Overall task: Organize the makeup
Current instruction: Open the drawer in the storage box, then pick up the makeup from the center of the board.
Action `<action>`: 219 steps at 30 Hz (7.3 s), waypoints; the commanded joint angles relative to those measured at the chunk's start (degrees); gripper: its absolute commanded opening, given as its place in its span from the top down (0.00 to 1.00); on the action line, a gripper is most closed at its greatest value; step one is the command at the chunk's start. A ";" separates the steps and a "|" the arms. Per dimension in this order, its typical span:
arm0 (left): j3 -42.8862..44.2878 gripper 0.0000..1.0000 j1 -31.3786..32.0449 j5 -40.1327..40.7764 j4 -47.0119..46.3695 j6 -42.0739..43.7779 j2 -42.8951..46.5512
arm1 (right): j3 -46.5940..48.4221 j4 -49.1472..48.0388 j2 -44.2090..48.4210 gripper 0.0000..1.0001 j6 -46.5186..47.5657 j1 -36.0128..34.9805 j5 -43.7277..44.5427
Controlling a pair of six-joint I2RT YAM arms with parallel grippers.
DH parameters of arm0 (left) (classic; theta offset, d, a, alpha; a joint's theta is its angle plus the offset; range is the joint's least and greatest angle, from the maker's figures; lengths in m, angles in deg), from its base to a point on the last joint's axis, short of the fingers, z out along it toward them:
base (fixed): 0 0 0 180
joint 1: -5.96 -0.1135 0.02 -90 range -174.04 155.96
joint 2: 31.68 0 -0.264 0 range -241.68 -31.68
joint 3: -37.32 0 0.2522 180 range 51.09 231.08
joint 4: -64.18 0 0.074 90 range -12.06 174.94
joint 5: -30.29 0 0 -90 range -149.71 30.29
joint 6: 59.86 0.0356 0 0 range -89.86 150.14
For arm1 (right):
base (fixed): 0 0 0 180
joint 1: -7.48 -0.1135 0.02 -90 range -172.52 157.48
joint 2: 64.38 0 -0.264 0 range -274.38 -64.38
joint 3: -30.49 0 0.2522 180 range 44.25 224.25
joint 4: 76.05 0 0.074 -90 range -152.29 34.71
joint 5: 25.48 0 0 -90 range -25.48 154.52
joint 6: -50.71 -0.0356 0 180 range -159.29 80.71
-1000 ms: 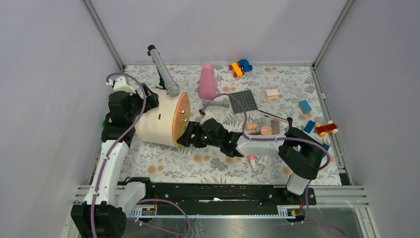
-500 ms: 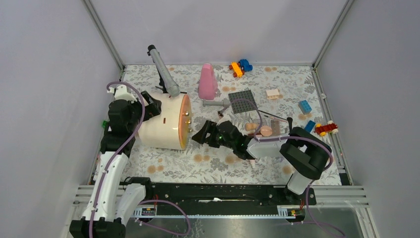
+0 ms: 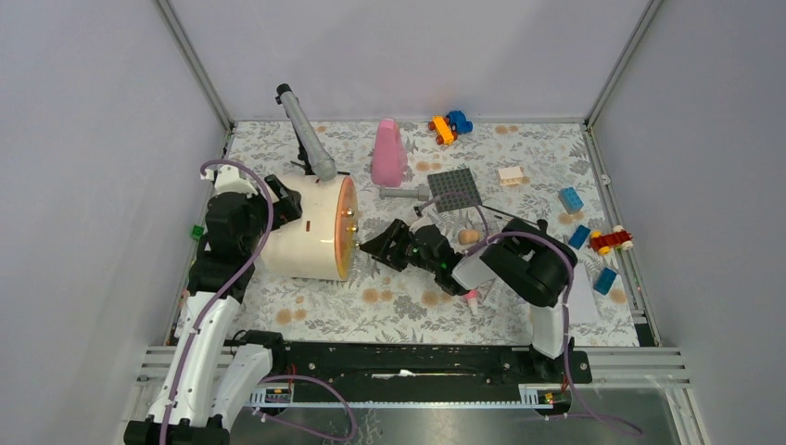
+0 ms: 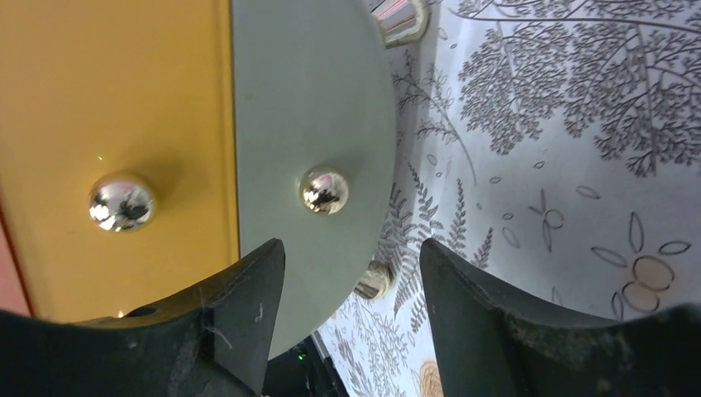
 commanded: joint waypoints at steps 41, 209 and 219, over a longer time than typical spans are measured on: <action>-1.41 0.01 0.52 1.32 5.27 1.90 -0.45 | 5.30 -28.88 -17.42 0.60 -17.38 2.30 -7.80; -1.41 0.01 1.05 0.82 5.27 1.90 0.31 | -4.18 69.22 66.32 0.00 80.74 8.98 12.43; -1.41 0.01 1.05 0.61 5.27 1.90 0.10 | 2.73 92.33 57.59 0.00 125.28 8.98 -9.72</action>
